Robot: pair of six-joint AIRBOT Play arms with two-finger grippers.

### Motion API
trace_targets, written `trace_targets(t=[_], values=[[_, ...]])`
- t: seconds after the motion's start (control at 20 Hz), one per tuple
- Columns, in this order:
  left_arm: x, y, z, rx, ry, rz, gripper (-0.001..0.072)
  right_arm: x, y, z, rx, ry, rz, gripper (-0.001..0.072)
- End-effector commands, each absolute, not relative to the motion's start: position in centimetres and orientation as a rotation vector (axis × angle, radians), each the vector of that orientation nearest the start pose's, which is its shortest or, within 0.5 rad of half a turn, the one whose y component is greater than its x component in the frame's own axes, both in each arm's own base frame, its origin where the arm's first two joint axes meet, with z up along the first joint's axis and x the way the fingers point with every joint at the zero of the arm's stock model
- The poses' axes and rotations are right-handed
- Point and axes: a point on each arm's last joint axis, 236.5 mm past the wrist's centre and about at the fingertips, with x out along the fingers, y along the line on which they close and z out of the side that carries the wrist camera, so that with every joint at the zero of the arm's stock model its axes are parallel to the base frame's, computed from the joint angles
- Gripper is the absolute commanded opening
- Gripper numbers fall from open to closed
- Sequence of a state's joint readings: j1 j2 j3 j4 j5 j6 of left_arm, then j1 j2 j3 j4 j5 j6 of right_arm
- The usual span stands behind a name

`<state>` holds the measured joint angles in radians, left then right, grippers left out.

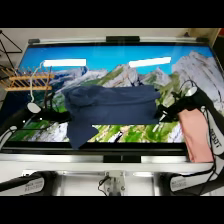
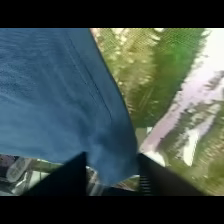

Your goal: Fold the shirts.

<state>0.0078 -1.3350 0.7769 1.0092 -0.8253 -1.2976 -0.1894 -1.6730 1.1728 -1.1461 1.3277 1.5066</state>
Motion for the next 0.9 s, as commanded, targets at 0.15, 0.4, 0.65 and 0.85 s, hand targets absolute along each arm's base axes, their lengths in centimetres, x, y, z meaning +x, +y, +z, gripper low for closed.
trace_targets(t=[0.15,0.4,0.65,0.85], values=[[37.4,-9.1,-5.8,-0.352,1.213,-0.285,0.0026,35.9,6.4,-9.2,0.680,1.658,0.272,0.0069],[43.1,-8.0,13.2,-0.139,0.820,-0.338,0.0025,41.6,5.5,6.9,0.391,1.193,0.423,0.0069],[33.1,-8.7,51.1,-0.003,-0.045,-0.380,0.0026,37.4,4.8,43.2,0.023,0.232,0.339,0.0069],[17.8,-9.0,63.1,0.056,-0.435,-0.392,0.0026,21.9,5.5,59.6,-0.088,-0.329,0.224,0.0069]])
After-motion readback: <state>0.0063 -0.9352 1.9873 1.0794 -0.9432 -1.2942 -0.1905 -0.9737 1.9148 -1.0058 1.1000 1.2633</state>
